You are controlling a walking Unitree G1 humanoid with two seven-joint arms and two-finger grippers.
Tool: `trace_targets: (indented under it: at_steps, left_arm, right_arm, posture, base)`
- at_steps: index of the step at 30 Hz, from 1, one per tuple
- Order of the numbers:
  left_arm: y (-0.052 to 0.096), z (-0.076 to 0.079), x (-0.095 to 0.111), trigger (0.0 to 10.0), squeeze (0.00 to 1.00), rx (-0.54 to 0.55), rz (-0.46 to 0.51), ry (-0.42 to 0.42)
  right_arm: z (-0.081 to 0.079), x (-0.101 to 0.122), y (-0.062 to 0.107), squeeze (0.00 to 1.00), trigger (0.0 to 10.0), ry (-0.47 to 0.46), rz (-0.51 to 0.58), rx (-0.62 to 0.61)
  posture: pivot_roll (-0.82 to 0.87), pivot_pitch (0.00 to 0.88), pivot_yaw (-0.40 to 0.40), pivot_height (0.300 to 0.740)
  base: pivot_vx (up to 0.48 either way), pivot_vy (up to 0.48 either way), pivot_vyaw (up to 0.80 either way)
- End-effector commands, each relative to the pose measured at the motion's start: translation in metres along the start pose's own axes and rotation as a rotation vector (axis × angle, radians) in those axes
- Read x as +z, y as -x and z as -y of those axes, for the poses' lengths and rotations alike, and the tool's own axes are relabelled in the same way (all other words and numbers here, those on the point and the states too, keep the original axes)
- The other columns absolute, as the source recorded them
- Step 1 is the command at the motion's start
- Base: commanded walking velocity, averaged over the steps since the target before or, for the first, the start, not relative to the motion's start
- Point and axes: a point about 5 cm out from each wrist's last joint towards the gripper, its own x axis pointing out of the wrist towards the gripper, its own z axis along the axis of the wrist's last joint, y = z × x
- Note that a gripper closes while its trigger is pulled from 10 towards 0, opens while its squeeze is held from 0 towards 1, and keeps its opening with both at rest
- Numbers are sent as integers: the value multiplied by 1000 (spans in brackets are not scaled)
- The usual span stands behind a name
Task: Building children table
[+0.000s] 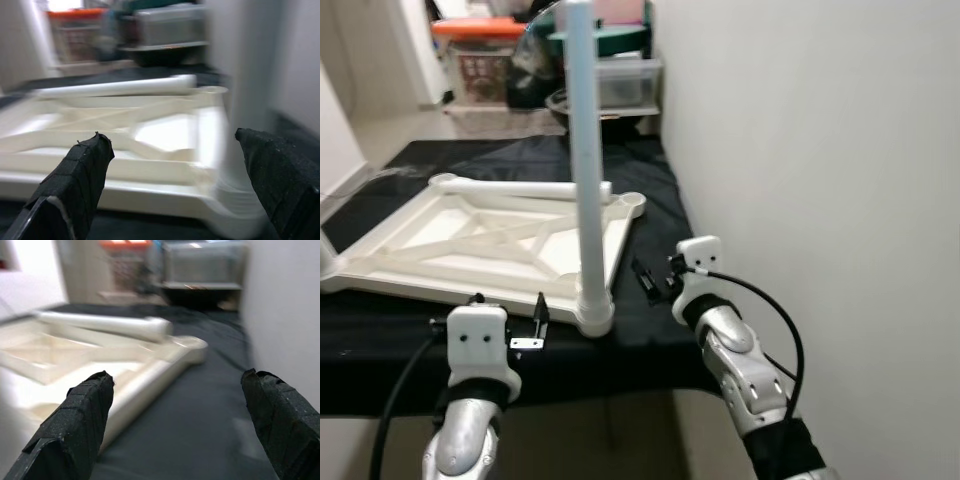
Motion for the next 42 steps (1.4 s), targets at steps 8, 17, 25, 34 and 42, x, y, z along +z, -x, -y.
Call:
trace_targets:
  at_steps: [8, 17, 25, 34, 42]
  left_arm:
    - [3, 1, -6, 10000, 0, -8, -34, 1]
    - [6, 2, -6, 10000, 0, -9, -42, 6]
    - [10, 2, -9, 10000, 0, -7, -53, 7]
    - [16, 1, -9, 10000, 0, -1, -65, 8]
    - [19, 3, -9, 10000, 0, -3, -71, 14]
  right_arm:
    - [0, -8, 0, 0, 10000, -50, -33, 31]
    - [28, -9, -7, 0, 10000, -72, -84, 167]
    - [32, 3, -15, 0, 10000, -85, -90, 364]
    - [4, 12, -25, 0, 10000, -117, -44, 512]
    - [-21, 20, -28, 0, 10000, -132, -1, 636]
  posture:
    - [-1, 1, -24, 740]
    - [-2, 15, -25, 740]
    - [4, 19, -25, 740]
    - [13, 33, -28, 740]
    - [19, 44, -32, 740]
  base:
    - [0, 0, 0]
    - [0, 0, 0]
    - [0, 0, 0]
    - [0, 0, 0]
    - [0, 0, 0]
